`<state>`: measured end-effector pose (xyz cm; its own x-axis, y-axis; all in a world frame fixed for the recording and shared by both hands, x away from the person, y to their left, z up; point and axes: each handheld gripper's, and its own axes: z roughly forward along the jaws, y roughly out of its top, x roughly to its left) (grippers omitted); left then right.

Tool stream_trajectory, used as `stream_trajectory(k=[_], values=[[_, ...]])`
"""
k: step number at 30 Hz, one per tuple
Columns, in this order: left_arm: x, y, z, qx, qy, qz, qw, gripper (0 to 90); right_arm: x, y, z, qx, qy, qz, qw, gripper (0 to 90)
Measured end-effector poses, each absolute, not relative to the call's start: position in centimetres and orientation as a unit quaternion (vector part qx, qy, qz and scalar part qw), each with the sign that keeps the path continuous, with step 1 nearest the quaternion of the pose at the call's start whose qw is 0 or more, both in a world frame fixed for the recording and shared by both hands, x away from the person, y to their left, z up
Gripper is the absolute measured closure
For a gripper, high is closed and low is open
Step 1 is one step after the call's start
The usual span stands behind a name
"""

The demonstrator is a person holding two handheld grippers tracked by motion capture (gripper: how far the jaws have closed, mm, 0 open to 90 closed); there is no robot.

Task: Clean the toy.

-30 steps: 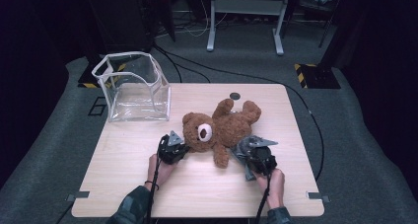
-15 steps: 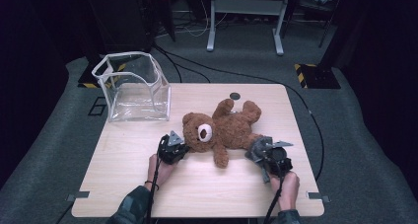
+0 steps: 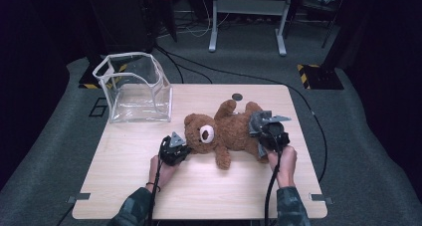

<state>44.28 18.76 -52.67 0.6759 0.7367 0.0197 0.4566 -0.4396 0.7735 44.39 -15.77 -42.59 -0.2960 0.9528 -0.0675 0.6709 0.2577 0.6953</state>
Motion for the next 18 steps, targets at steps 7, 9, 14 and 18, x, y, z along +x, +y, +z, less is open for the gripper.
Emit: stream_trajectory(k=[7,9,14,18], values=[[44.3,18.8,-52.7,0.829,0.36,0.18,0.388,80.4,45.7,-19.0,-45.7,0.599,0.736,0.227,0.219,76.4],[44.3,18.8,-52.7,0.829,0.36,0.18,0.388,80.5,44.8,-20.4,-46.7,0.61,0.735,0.219,0.197,76.3],[44.3,18.7,-52.7,0.829,0.36,0.181,0.388,80.4,42.0,-21.5,-47.2,0.608,0.735,0.239,0.183,76.2],[44.3,18.7,-52.7,0.829,0.36,0.183,0.387,80.4,40.2,-21.7,-46.1,0.618,0.704,0.281,0.208,76.0]])
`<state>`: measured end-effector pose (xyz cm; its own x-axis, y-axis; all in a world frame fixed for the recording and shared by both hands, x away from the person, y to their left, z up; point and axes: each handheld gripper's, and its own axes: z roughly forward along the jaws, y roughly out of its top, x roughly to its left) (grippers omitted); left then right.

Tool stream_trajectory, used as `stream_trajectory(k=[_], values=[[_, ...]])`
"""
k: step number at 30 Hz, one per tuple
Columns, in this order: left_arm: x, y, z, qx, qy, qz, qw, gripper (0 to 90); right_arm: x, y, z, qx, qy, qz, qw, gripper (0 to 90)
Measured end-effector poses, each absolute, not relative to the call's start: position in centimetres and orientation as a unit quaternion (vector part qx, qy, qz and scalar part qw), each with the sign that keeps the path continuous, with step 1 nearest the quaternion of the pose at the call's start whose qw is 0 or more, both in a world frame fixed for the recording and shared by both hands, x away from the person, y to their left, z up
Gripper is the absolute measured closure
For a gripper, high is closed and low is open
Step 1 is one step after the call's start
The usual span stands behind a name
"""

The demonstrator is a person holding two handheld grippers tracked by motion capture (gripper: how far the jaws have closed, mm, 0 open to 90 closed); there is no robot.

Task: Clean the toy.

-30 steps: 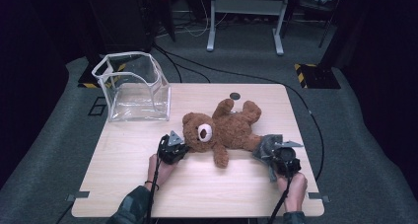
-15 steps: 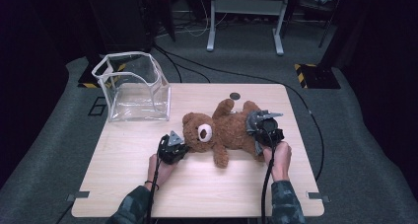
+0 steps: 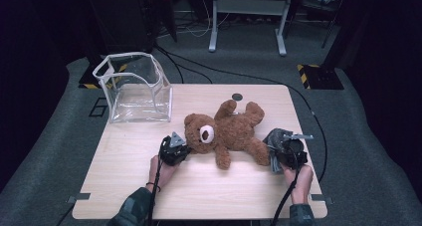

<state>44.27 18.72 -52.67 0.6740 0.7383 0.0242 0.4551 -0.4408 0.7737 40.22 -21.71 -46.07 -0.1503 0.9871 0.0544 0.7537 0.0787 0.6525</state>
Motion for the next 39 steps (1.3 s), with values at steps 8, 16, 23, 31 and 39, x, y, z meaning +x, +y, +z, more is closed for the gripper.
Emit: stream_trajectory(k=[8,16,23,31,39], values=[[44.3,18.7,-52.7,0.827,0.363,0.184,0.388,80.3,39.4,-19.9,-48.4,0.594,0.732,0.274,0.189,76.2],[44.1,18.6,-52.7,0.822,0.372,0.195,0.384,67.8,37.4,-21.6,-47.2,0.598,0.716,0.311,0.182,76.2],[43.7,18.4,-52.3,0.824,0.382,0.194,0.372,40.5,36.7,-21.9,-46.3,0.585,0.717,0.326,0.194,76.1],[41.1,16.8,-49.8,0.816,0.371,0.198,0.396,20.1,36.6,-22.2,-45.8,0.587,0.712,0.323,0.209,76.1],[39.3,12.2,-50.0,0.822,0.35,0.172,0.416,15.5,36.8,-22.5,-46.0,0.595,0.708,0.317,0.211,75.8]])
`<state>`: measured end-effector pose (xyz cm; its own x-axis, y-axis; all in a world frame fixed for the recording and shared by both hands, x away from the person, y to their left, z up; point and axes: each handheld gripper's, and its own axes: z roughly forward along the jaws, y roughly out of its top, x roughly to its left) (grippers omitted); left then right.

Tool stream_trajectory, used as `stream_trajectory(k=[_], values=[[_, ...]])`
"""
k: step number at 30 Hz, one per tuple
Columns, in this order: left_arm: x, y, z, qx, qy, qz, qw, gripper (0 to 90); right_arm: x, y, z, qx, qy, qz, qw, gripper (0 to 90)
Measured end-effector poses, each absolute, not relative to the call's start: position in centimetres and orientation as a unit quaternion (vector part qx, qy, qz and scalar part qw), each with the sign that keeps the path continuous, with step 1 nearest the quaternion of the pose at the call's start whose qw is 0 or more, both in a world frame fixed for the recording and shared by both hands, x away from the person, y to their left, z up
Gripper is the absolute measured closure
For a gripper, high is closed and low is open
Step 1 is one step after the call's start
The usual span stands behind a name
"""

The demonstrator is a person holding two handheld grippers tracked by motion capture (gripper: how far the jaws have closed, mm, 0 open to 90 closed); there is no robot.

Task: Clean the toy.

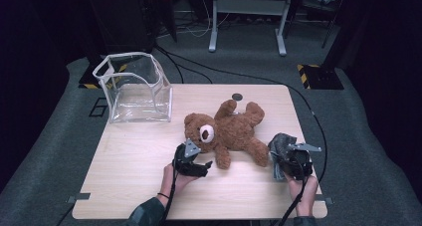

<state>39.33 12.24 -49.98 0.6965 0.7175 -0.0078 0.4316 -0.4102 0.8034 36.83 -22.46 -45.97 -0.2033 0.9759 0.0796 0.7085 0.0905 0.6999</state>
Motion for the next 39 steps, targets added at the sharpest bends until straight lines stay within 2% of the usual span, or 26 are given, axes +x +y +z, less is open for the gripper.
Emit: stream_trajectory(k=[7,16,17,18,23,29,39], values=[[38.9,7.6,-50.9,0.845,0.317,0.174,0.395,16.9,37.0,-22.2,-46.0,0.589,0.709,0.324,0.212,75.4],[39.8,5.7,-51.8,0.845,0.322,0.198,0.378,23.0,37.0,-22.3,-46.1,0.591,0.707,0.327,0.211,75.6],[39.9,5.6,-51.9,0.845,0.323,0.202,0.375,34.8,36.9,-22.4,-46.1,0.592,0.706,0.327,0.209,75.6],[39.9,5.6,-52.0,0.842,0.329,0.207,0.375,34.8,36.9,-22.4,-46.1,0.592,0.706,0.327,0.209,75.6],[40.5,6.4,-51.9,0.833,0.336,0.2,0.392,64.6,36.7,-22.4,-46.2,0.592,0.704,0.333,0.208,75.7],[41.1,7.6,-50.2,0.831,0.314,0.202,0.412,69.1,36.6,-22.3,-45.7,0.587,0.702,0.341,0.214,75.7],[43.3,8.9,-46.8,0.832,0.29,0.2,0.428,70.2,36.7,-21.4,-44.8,0.58,0.702,0.351,0.217,75.8]])
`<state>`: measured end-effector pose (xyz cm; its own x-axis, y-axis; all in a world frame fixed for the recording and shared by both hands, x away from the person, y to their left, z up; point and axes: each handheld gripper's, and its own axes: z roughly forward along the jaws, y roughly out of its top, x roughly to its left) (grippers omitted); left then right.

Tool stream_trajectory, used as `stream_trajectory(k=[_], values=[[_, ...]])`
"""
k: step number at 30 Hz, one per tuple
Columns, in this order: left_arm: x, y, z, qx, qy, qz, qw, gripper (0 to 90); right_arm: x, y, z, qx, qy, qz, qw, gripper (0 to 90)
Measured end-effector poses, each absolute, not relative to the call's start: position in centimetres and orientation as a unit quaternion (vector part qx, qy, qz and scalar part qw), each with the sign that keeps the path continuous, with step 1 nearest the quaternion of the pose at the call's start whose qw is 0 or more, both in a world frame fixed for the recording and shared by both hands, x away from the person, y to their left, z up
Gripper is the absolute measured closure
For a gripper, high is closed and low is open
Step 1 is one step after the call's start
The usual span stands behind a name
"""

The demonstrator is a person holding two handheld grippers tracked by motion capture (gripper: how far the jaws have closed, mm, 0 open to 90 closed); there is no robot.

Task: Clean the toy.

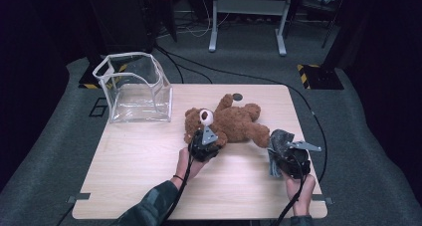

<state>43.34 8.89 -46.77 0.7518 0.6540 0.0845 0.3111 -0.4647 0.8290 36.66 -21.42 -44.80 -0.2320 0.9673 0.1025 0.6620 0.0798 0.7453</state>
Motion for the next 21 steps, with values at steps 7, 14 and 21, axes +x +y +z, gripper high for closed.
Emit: stream_trajectory(k=[7,14,21], values=[[45.8,9.3,-43.3,0.834,0.287,0.198,0.428,70.5,37.0,-20.5,-44.6,0.572,0.707,0.357,0.216,75.7],[47.4,9.4,-41.0,0.839,0.284,0.186,0.425,70.5,37.3,-19.6,-44.5,0.565,0.709,0.364,0.215,75.8],[47.7,9.3,-39.4,0.84,0.275,0.182,0.432,70.6,37.5,-18.7,-43.5,0.553,0.711,0.372,0.224,75.8]])
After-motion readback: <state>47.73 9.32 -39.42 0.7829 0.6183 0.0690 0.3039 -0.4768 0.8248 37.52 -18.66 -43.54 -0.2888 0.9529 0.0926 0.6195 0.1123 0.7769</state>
